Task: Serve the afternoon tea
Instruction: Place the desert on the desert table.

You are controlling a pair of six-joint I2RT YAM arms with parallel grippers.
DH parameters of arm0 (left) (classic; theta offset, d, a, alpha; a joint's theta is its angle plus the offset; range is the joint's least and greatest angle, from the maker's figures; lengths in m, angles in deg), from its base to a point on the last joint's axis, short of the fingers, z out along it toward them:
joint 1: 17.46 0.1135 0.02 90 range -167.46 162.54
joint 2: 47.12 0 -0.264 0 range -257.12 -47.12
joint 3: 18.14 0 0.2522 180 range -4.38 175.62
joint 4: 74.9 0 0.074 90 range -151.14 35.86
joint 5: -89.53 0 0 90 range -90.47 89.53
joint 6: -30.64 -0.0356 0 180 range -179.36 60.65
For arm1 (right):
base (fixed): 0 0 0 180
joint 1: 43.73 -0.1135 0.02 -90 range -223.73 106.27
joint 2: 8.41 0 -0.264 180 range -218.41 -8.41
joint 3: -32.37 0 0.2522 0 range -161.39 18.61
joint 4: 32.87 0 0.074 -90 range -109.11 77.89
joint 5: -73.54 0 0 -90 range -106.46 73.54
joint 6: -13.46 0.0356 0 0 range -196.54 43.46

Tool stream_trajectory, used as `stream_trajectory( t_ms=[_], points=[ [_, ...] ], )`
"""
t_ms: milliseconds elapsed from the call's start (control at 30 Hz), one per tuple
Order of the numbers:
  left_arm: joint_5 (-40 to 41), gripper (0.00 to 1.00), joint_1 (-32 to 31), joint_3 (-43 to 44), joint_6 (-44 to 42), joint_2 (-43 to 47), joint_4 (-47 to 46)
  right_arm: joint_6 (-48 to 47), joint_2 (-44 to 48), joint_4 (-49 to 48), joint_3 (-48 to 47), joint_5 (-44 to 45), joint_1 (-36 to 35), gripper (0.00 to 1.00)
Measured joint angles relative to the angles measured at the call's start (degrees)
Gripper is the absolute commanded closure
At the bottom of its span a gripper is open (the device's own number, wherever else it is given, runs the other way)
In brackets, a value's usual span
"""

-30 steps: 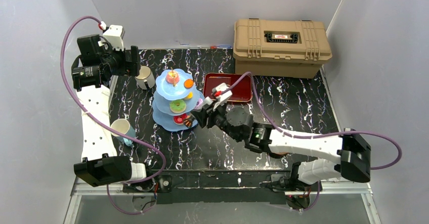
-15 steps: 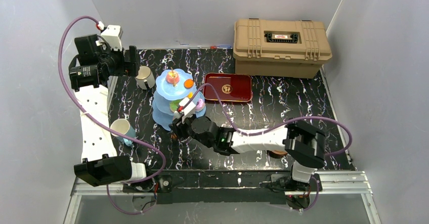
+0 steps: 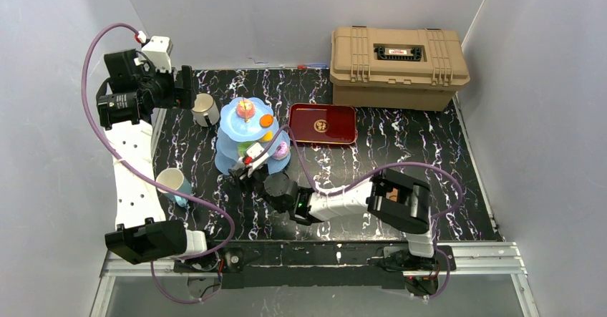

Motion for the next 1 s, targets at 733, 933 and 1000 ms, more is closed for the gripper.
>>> stream_trajectory(
  t_ms=[733,933,1000],
  points=[
    [-2.27,0.02,0.02,-3.10,-0.50,0.59,-0.22,-1.33,19.08,1.29,13.33,4.13,-4.24,0.98],
    [-4.81,0.02,0.02,-3.10,-0.66,0.59,0.15,2.16,32.83,13.11,18.51,7.52,-3.06,0.98],
    [-6.75,0.02,0.02,-3.10,-0.66,0.59,0.63,4.55,37.07,19.15,19.93,7.61,0.26,0.98]
  ],
)
